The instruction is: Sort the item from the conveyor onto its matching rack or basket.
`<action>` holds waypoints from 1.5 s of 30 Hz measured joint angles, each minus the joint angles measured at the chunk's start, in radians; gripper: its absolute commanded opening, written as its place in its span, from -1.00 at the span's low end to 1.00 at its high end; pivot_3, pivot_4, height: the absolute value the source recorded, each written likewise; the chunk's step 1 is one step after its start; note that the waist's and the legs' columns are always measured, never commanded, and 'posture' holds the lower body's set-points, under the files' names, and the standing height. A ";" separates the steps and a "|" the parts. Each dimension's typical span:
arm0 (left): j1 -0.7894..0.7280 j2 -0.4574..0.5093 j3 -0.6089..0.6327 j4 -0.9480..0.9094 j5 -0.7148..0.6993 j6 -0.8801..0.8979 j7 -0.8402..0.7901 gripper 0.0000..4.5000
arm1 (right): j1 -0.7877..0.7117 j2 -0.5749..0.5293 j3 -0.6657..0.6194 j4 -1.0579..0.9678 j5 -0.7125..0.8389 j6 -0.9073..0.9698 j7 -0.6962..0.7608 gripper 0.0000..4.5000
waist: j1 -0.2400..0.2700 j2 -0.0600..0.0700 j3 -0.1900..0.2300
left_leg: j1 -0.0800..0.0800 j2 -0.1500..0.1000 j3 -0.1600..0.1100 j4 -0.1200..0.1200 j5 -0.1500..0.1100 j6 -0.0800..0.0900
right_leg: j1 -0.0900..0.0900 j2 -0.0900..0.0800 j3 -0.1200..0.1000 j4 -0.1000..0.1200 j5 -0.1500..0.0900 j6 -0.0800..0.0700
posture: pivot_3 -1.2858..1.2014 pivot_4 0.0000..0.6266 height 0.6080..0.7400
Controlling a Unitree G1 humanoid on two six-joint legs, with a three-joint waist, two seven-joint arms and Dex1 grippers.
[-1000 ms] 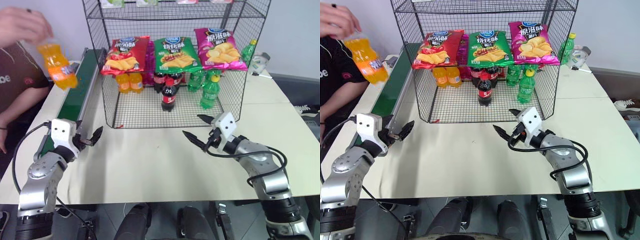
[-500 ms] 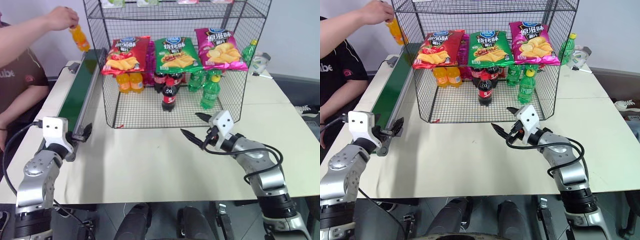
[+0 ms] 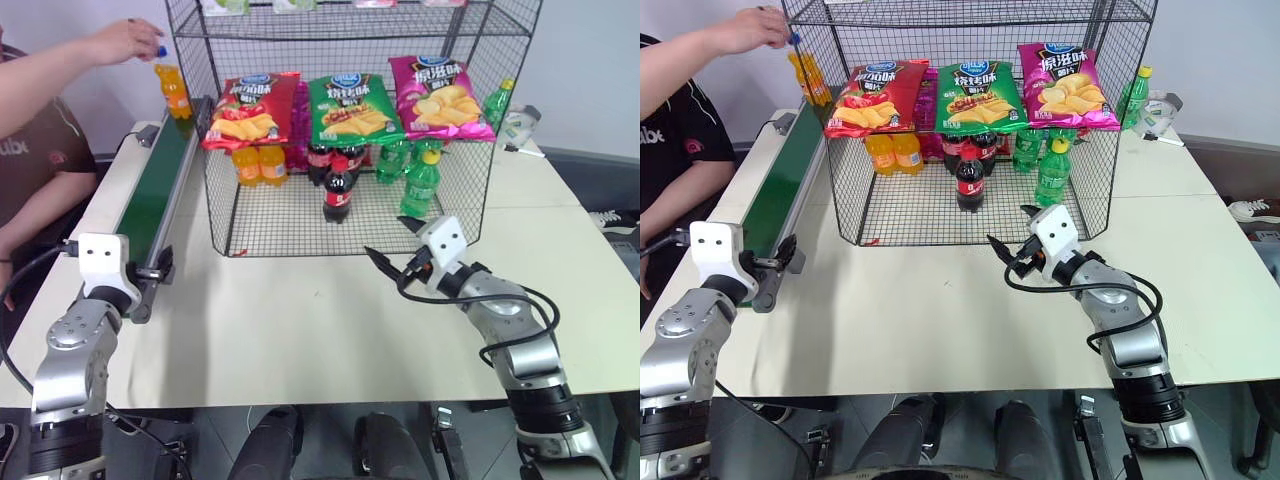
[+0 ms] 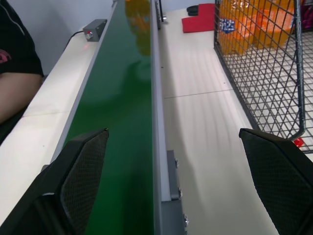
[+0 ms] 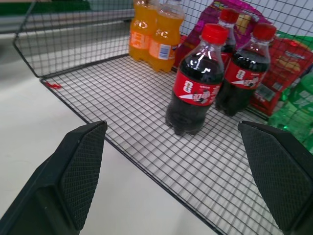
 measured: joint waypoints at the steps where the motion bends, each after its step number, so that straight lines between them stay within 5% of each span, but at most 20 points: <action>1: 0.000 0.000 0.000 0.000 0.003 0.000 0.006 0.98 | 0.000 0.001 0.001 0.002 -0.001 -0.010 0.002 1.00 | 0.000 0.000 0.000 | 0.000 0.000 0.000 0.000 0.000 0.000 | 0.000 0.000 0.000 0.000 0.000 0.000 | 0.03 -0.52 1.00; 10: -0.006 0.000 0.001 0.028 0.082 -0.042 0.056 0.98 | -0.027 0.025 -0.004 0.025 0.007 0.004 -0.008 1.00 | 0.000 0.000 0.000 | 0.000 0.000 0.000 0.000 0.000 0.000 | 0.000 0.000 0.000 0.000 0.000 0.000 | 0.03 -0.52 1.00; 45: -0.046 -0.046 0.051 0.028 0.018 -0.039 0.027 0.98 | -0.026 0.027 0.006 0.026 0.041 0.055 0.051 1.00 | -0.001 0.000 0.000 | 0.000 0.000 0.000 0.000 0.000 0.000 | 0.000 0.000 0.000 0.000 0.000 0.001 | 0.03 -0.52 1.00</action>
